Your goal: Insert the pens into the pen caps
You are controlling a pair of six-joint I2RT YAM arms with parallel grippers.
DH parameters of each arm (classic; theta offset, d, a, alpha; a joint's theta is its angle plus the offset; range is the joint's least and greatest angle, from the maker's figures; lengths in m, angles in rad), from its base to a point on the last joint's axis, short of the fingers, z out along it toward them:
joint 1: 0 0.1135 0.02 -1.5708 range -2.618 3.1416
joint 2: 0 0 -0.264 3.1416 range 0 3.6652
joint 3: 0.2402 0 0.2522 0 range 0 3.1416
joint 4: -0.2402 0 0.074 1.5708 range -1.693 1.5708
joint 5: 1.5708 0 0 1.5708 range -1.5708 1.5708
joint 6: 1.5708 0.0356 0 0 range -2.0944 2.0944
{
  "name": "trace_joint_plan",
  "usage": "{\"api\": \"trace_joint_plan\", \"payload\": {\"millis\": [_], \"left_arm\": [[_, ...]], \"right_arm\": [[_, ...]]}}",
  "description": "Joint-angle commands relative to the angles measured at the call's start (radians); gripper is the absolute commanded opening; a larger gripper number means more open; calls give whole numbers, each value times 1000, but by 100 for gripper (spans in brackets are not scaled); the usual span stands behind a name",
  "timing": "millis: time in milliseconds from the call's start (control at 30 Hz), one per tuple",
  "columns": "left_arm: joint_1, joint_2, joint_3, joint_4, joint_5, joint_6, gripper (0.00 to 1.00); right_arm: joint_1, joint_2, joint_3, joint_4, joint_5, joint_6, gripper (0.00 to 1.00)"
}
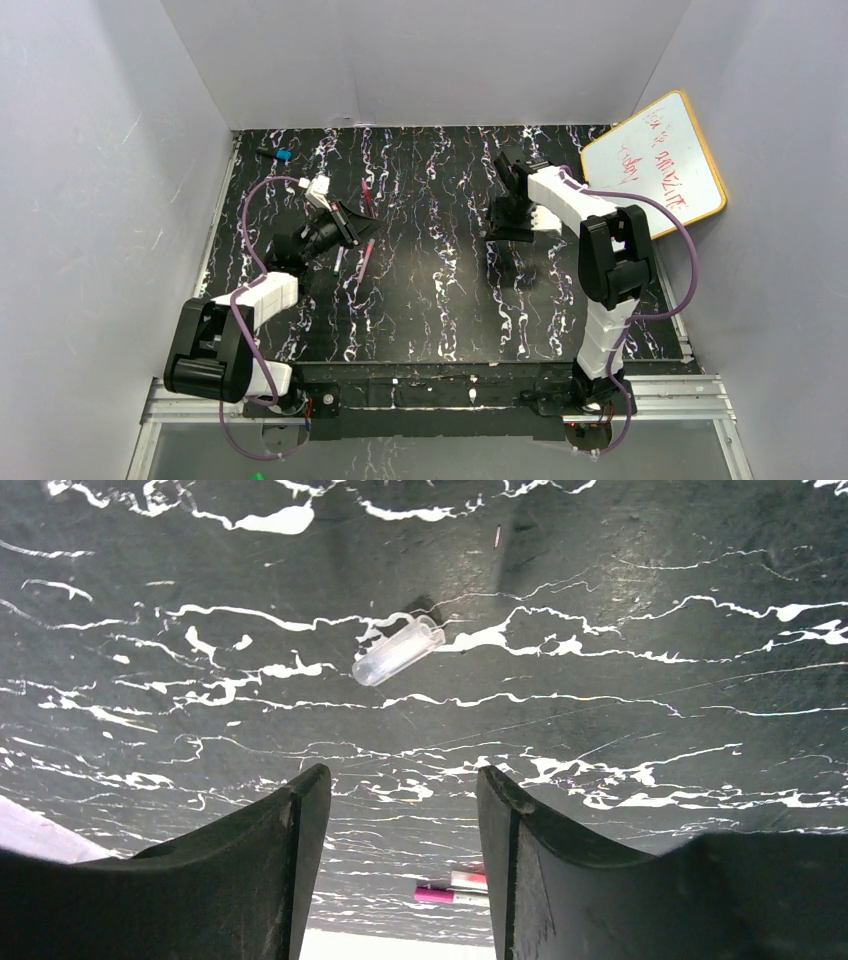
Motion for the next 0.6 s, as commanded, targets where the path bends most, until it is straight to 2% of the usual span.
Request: {"api": "trace_joint_plan", "payload": {"millis": [0, 367, 567], "left_arm": [[3, 15, 15, 17, 21, 8, 0], [-3, 16, -16, 17, 12, 16, 0], [-3, 30, -10, 14, 12, 21, 0]], "right_arm": [[-22, -33, -33, 13, -80, 170, 62], [-35, 63, -14, 40, -106, 299, 60], [-44, 59, -47, 53, -18, 338, 64]]}}
